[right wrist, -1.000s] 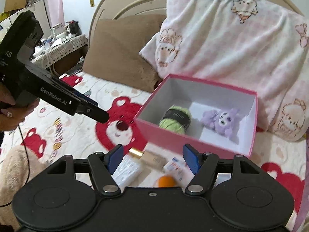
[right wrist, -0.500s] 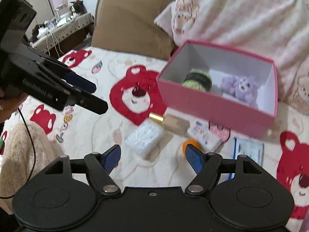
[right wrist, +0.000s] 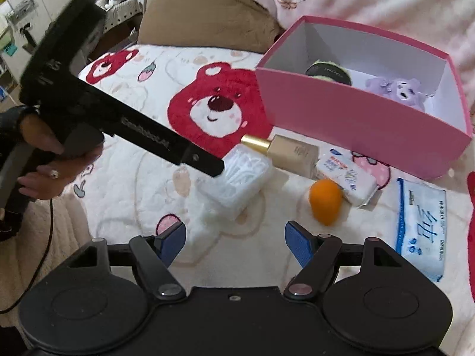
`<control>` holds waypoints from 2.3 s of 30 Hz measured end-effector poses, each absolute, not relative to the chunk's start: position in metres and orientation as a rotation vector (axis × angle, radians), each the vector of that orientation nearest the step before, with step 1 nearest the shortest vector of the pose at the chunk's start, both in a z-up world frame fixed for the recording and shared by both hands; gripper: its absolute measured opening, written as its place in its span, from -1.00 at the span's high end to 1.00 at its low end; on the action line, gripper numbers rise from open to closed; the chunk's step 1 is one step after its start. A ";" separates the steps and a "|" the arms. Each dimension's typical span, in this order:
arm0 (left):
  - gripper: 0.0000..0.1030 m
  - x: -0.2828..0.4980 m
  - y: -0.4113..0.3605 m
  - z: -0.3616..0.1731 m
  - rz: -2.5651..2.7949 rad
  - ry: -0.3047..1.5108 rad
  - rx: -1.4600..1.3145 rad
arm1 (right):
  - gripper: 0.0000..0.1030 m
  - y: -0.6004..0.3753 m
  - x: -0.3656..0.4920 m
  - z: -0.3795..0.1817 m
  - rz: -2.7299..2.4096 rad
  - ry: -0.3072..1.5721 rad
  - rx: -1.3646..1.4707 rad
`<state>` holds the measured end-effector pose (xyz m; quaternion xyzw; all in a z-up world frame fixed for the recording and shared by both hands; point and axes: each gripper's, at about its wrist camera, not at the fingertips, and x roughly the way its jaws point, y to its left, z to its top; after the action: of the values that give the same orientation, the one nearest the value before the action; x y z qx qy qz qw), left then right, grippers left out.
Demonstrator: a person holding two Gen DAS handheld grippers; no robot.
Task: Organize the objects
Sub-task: 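Move both grippers out of the box toward the clear floss box, then close both grippers on the clear plastic floss box and lift it, then carry the clear floss box into the pink box beside the plush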
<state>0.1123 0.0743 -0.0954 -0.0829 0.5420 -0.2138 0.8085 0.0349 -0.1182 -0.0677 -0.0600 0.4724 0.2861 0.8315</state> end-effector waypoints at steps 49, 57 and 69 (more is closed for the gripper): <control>0.07 0.075 0.041 -0.154 -0.472 1.053 -0.394 | -0.26 -0.104 0.053 -0.149 0.418 1.016 -0.005; 0.30 0.065 0.049 -0.152 -0.516 1.105 -0.549 | -0.26 -0.127 0.035 -0.143 0.430 0.990 0.037; 0.31 0.040 0.032 -0.096 -0.591 1.017 -0.606 | -0.26 -0.156 0.011 -0.077 0.434 0.925 -0.010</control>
<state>0.0396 0.0317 -0.0962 -0.2814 0.4723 -0.2743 0.7890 0.0112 -0.1564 -0.0774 -0.0046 0.4424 0.2078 0.8724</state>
